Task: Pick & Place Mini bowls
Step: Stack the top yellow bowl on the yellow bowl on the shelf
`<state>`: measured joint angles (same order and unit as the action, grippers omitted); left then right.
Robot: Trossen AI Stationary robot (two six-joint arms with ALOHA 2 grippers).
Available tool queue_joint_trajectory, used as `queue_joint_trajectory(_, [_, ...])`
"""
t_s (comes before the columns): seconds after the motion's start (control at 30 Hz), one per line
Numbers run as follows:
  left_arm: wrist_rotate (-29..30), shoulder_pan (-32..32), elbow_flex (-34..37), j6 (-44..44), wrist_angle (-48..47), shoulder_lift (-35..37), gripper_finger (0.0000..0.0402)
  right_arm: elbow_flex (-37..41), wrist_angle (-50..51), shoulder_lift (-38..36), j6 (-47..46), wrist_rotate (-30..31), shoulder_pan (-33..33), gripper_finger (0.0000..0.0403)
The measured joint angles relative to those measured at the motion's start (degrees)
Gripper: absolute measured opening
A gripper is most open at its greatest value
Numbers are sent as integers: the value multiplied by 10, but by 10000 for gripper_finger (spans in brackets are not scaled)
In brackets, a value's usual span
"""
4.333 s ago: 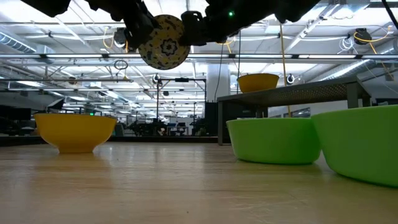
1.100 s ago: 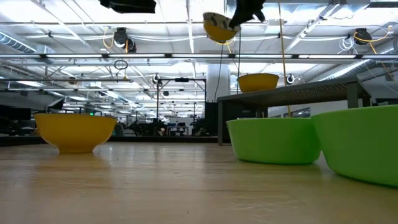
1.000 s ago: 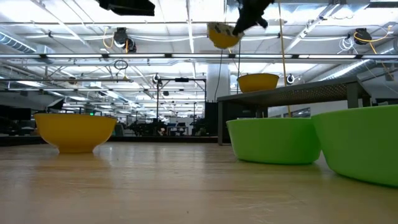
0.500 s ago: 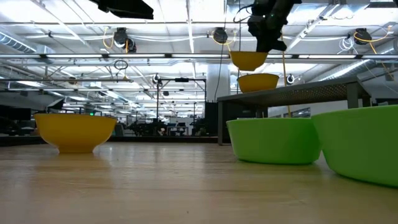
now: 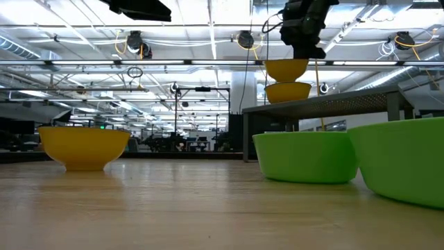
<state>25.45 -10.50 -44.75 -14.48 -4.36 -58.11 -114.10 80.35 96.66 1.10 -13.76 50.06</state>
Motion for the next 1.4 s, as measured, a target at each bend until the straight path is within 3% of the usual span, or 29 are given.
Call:
queue_joint_trajectory(0.3, [0,0,0,2,-1,0,264,25,3,0,12,1,-6,0])
queue_joint_trajectory(0.67, [0,0,0,2,-1,0,244,89,-39,0,26,0,-7,0])
queue_joint_trajectory(1.1, [0,0,0,2,-1,0,253,143,-100,-1,26,-5,-7,0])
queue_joint_trajectory(1.4, [0,0,0,2,-1,0,244,145,-100,-1,24,0,-7,37])
